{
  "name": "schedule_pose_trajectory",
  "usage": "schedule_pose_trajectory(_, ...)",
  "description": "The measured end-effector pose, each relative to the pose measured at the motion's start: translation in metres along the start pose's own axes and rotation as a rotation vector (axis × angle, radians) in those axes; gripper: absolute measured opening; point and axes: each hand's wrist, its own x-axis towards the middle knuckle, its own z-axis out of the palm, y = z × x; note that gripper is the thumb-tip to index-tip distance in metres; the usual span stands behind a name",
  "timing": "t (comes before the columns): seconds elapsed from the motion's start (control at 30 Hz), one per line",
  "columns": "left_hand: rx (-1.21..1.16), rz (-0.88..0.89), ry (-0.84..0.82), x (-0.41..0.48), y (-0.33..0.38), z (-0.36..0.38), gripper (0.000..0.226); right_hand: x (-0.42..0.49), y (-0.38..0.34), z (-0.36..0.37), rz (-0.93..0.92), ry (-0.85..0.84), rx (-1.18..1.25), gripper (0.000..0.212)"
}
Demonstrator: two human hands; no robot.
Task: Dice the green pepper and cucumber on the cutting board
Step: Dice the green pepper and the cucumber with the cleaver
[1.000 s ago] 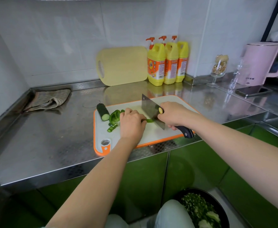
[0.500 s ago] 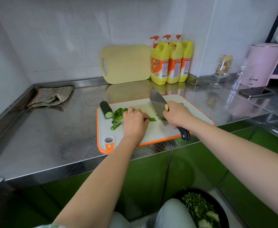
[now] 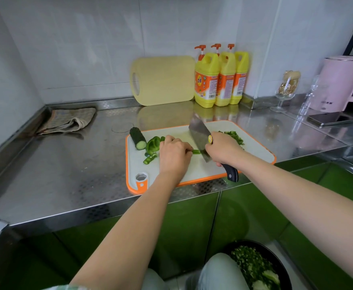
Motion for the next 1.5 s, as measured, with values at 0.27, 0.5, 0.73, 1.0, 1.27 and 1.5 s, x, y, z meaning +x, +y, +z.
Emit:
schedule_pose_trajectory(0.27,-0.012,-0.012,0.01,0.001,0.0,0.001,0.017,-0.01,-0.004,-0.014,-0.017,-0.106,-0.041,0.007)
schedule_pose_trajectory(0.5,-0.009,-0.012,0.017,0.0,0.0,0.001,0.016,-0.005,-0.006,-0.005,0.012,-0.081,-0.018,0.01)
schedule_pose_trajectory(0.73,0.07,-0.038,0.012,0.0,0.0,0.0,0.02,-0.008,-0.006,-0.011,-0.01,-0.041,0.018,0.006)
schedule_pose_trajectory(1.0,0.038,-0.05,0.036,-0.003,0.001,-0.001,0.016,-0.006,-0.014,-0.003,0.029,-0.1,-0.035,0.009)
schedule_pose_trajectory(1.27,0.061,-0.079,0.023,-0.002,0.0,-0.001,0.017,-0.009,-0.011,-0.01,-0.011,-0.06,0.028,0.013)
schedule_pose_trajectory(1.5,0.018,-0.098,0.038,-0.003,0.0,-0.001,0.015,-0.005,-0.018,-0.007,0.034,-0.151,-0.039,0.016)
